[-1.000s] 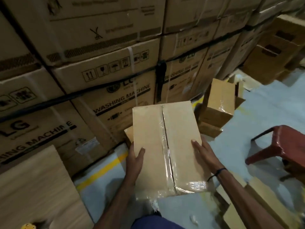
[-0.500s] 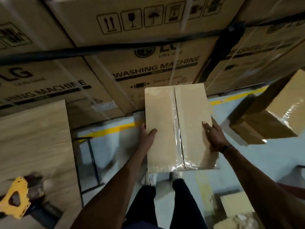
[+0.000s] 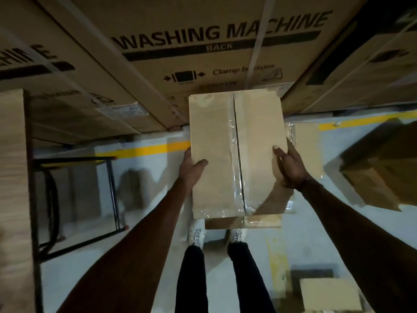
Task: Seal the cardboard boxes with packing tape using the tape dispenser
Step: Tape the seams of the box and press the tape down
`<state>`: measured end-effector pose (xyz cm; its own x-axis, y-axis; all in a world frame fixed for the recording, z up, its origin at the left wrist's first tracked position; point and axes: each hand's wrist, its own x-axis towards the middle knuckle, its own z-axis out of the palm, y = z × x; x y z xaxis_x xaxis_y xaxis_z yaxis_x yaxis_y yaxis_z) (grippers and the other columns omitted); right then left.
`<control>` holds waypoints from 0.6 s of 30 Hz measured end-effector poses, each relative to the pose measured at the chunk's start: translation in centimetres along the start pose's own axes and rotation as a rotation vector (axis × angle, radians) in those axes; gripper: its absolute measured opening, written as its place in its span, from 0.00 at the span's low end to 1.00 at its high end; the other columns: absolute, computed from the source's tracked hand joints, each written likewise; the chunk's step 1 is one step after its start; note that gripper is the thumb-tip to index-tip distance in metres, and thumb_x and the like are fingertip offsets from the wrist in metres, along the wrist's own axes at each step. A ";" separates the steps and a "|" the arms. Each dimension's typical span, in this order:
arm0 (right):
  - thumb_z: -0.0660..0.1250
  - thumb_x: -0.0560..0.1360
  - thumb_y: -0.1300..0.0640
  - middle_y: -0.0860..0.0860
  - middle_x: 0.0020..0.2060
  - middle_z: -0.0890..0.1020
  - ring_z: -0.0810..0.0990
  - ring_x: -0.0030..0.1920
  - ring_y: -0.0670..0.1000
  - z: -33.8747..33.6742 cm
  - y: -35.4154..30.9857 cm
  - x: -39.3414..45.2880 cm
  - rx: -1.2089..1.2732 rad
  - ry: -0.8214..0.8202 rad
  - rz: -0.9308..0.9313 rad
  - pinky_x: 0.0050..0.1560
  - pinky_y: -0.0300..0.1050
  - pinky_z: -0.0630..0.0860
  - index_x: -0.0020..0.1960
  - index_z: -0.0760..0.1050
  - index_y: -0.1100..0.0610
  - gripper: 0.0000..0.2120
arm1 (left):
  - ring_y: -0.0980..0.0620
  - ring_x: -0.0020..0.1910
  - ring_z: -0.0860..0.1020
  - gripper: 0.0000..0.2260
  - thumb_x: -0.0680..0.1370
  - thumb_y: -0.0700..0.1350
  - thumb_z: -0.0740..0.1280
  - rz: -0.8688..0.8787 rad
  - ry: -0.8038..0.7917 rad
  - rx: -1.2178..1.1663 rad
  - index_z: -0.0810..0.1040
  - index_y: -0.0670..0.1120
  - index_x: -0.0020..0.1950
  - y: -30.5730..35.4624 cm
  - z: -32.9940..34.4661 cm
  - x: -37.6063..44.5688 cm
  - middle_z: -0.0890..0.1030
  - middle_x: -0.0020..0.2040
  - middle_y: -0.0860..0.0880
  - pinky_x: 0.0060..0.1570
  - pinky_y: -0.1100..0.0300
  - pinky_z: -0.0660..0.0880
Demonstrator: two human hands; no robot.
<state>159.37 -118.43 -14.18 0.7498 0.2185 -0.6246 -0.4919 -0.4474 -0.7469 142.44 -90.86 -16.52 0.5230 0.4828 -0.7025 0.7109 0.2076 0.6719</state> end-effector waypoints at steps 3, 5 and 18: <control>0.68 0.77 0.43 0.42 0.70 0.78 0.75 0.71 0.49 -0.3 1.9 2.1 -0.060 -0.029 -0.011 0.75 0.53 0.68 0.76 0.69 0.40 0.28 | 0.47 0.61 0.82 0.41 0.61 0.60 0.72 -0.009 -0.025 0.016 0.69 0.57 0.74 -2.5 0.7 2.3 0.84 0.62 0.52 0.65 0.43 0.77; 0.66 0.80 0.48 0.43 0.69 0.79 0.75 0.70 0.51 -0.3 2.5 2.6 -0.103 -0.018 -0.014 0.72 0.51 0.69 0.76 0.70 0.42 0.24 | 0.47 0.62 0.81 0.42 0.62 0.58 0.74 -0.020 -0.049 0.058 0.67 0.57 0.76 -2.9 0.9 2.5 0.83 0.63 0.51 0.66 0.44 0.77; 0.68 0.82 0.57 0.50 0.73 0.75 0.76 0.67 0.50 -0.1 -3.2 -4.9 -0.094 0.094 -0.154 0.63 0.36 0.71 0.76 0.71 0.55 0.23 | 0.52 0.56 0.78 0.20 0.79 0.36 0.70 -0.018 0.166 0.004 0.73 0.41 0.70 3.7 -1.1 -7.0 0.80 0.61 0.45 0.44 0.71 0.73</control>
<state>157.32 -118.14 -8.75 0.8531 0.2109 -0.4772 -0.3277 -0.4951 -0.8046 140.86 -92.51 -8.84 0.4254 0.6132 -0.6656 0.7214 0.2142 0.6585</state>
